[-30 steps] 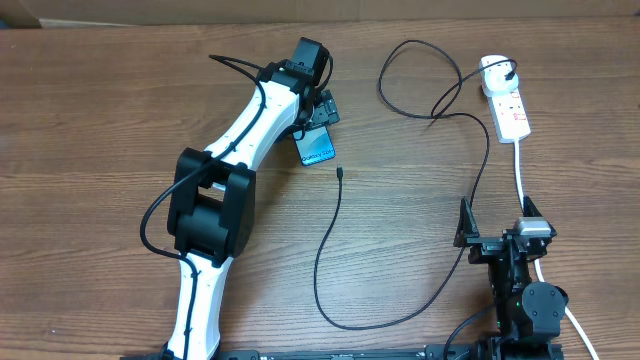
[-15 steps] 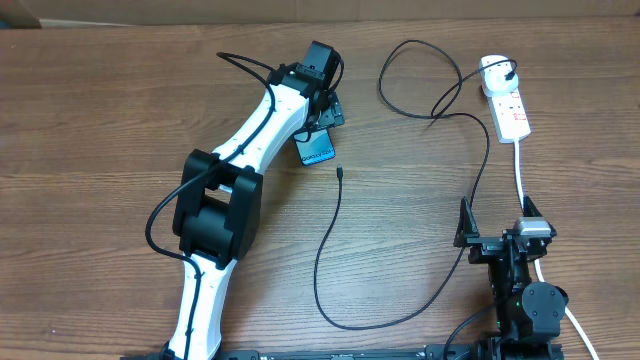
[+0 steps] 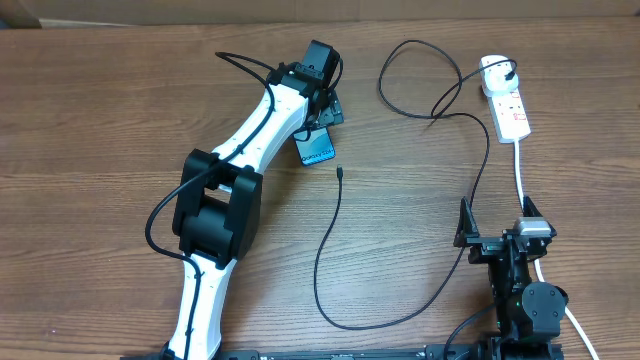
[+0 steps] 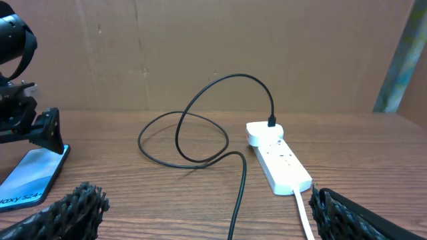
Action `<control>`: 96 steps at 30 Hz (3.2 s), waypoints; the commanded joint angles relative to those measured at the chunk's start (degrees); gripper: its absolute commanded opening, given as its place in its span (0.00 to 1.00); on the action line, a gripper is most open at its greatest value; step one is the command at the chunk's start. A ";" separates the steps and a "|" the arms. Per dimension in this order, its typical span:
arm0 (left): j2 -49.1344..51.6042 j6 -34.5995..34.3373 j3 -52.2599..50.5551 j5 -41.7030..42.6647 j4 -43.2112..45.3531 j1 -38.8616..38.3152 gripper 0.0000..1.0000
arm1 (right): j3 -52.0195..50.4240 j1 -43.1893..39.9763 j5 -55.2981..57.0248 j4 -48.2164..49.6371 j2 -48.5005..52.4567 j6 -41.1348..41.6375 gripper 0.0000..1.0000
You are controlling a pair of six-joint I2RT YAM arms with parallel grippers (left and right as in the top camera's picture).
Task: Plug charger to phone and switch on socket
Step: 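Lower the left gripper onto the phone and close on its sides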
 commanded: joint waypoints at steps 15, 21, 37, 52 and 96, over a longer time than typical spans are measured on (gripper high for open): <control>1.27 -0.61 -5.77 -1.64 5.81 0.22 1.00 | -0.59 0.17 0.37 0.28 -0.46 -0.04 1.00; 2.67 -0.37 -6.32 -1.64 5.77 0.22 1.00 | -0.59 0.17 0.37 0.28 -0.46 -0.04 1.00; 3.08 -0.42 -6.32 -1.57 5.88 0.22 0.86 | -0.59 0.17 0.37 0.28 -0.46 -0.04 1.00; 3.08 -0.42 -6.32 -1.57 5.95 0.22 0.74 | -0.59 0.17 0.39 0.28 -0.46 -0.04 1.00; 3.08 3.93 -6.45 -1.53 3.76 0.22 0.80 | -0.59 0.17 0.37 0.28 -0.46 -0.07 1.00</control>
